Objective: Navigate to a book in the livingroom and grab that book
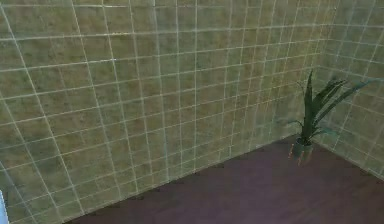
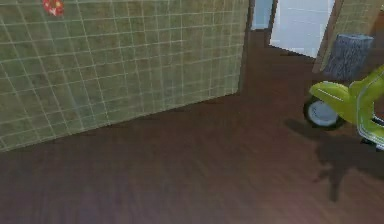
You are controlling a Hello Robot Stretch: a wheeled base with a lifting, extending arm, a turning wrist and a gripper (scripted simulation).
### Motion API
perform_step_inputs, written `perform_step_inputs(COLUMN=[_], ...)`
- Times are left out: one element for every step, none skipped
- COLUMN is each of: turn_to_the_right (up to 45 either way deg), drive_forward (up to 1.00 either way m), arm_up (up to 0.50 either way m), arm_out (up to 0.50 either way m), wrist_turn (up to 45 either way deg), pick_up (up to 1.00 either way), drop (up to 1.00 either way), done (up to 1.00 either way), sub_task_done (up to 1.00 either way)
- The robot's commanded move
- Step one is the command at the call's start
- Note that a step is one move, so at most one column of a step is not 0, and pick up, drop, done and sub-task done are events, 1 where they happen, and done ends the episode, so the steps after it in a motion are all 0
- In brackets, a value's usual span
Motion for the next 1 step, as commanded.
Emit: perform_step_inputs(turn_to_the_right=[45.0], drive_forward=[0.0], arm_up=[0.0], arm_out=[0.0], wrist_turn=[0.0], pick_up=[0.0], drop=[0.0], done=[0.0], sub_task_done=[0.0])
